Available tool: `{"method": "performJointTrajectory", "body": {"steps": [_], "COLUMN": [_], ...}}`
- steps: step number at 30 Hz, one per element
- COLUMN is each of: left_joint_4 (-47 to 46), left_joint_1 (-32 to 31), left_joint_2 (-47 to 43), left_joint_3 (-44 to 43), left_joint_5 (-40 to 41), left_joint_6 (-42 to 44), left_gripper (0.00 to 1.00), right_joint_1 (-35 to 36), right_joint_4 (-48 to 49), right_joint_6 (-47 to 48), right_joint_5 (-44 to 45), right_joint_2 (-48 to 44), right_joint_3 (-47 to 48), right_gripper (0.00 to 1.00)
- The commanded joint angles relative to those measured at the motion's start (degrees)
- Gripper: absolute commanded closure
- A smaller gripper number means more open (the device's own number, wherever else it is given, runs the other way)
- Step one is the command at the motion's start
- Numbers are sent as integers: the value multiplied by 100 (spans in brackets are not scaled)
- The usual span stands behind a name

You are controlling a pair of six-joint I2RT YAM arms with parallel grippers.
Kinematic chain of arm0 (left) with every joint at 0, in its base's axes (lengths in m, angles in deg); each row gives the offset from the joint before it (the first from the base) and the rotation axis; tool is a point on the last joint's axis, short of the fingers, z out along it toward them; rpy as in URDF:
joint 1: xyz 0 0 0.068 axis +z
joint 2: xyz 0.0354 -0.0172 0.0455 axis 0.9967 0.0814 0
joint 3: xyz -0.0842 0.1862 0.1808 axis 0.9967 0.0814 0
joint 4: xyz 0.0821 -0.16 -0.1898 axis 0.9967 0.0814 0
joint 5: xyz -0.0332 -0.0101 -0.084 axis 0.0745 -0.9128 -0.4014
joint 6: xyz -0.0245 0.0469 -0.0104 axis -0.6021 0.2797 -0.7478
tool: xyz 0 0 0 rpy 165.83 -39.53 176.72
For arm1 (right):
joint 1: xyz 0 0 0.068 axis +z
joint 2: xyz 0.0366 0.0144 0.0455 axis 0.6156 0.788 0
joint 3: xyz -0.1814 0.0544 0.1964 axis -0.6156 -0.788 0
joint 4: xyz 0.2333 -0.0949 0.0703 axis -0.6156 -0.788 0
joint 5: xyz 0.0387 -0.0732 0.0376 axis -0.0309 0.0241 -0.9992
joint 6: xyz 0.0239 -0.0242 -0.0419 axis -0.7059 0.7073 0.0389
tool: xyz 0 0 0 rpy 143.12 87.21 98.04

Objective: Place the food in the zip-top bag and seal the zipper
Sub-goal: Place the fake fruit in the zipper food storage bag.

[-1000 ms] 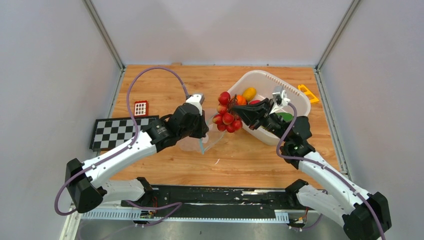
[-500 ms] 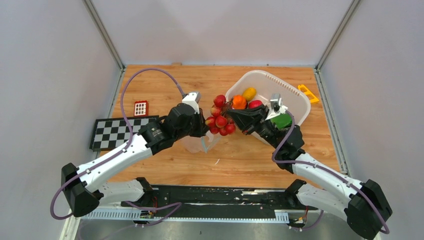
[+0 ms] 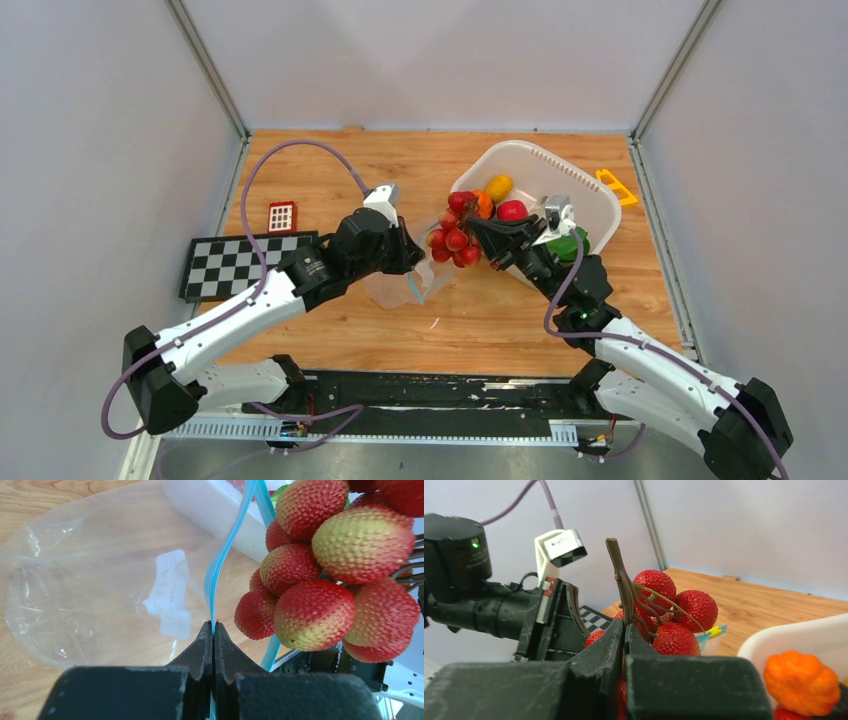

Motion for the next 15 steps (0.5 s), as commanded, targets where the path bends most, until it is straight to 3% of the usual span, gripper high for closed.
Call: {"method": "performJointTrajectory", "body": {"steps": [1, 10, 15], "left_joint_4": [-315, -326, -342], "left_joint_1": [62, 109, 188], "left_joint_2": [-194, -226, -292], "left_joint_3": [-26, -11, -2], "left_joint_5": [87, 114, 172], "left_joint_6": [-118, -190, -241], "left_gripper": [100, 100, 100], "right_joint_1": [19, 19, 17], "right_joint_4": [-637, -1139, -1909], "right_joint_6": [683, 1406, 2541], "right_joint_5": [78, -566, -1968], "right_joint_2": [-142, -217, -330], "right_joint_3": [237, 294, 502], "right_gripper": [100, 100, 100]}}
